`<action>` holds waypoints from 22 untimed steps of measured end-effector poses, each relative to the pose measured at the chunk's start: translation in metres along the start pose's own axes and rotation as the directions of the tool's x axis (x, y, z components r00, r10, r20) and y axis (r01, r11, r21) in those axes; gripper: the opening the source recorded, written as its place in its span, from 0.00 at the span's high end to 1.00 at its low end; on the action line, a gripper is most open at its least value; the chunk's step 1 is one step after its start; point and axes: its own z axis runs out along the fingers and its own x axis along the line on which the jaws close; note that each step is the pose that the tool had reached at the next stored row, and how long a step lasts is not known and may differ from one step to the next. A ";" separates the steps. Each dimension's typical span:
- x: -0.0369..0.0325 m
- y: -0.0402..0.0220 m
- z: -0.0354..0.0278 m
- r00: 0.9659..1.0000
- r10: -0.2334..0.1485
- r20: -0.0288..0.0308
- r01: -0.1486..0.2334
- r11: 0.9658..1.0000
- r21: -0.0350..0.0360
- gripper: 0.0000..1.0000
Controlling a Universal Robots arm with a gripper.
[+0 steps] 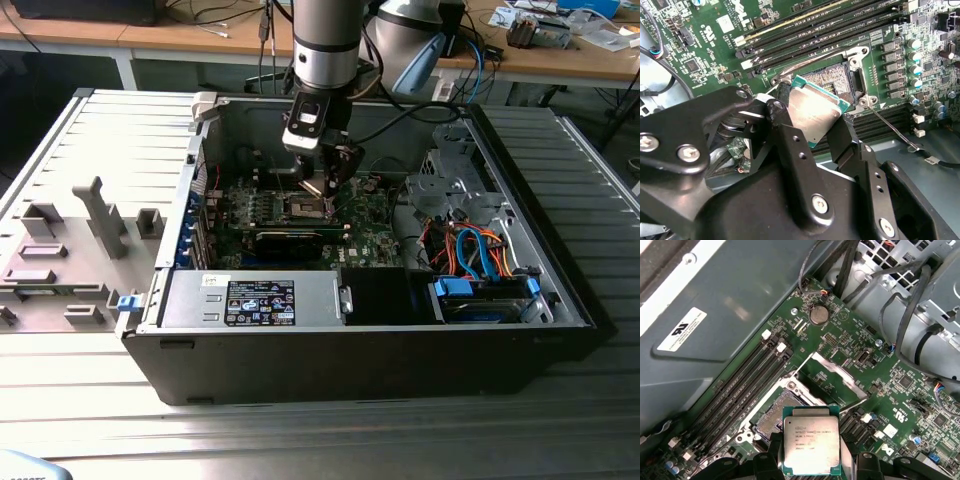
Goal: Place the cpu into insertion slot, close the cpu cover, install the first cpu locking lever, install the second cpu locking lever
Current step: 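Place the cpu into insertion slot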
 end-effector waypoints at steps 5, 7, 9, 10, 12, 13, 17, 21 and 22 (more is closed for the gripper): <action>0.0000 0.0000 0.0002 1.000 0.018 0.000 -0.018 1.000 0.000 0.45; 0.0000 0.0000 0.0003 1.000 0.024 0.000 -0.024 1.000 0.001 0.45; 0.0000 0.0000 0.0004 1.000 0.028 0.001 -0.028 1.000 0.001 0.45; 0.0000 0.0000 0.0004 1.000 0.030 0.001 -0.030 1.000 0.001 0.45; 0.0000 0.0000 0.0004 0.999 0.034 0.001 -0.034 0.999 0.001 0.45; 0.0000 0.0000 0.0005 0.999 0.037 0.001 -0.037 0.999 0.001 0.45; 0.0000 0.0000 0.0006 0.999 0.046 0.001 -0.046 0.999 0.001 0.45; 0.0000 0.0000 0.0008 0.998 0.056 0.001 -0.056 0.998 0.001 0.45; 0.0000 0.0000 0.0008 0.998 0.058 0.001 -0.058 0.998 0.001 0.45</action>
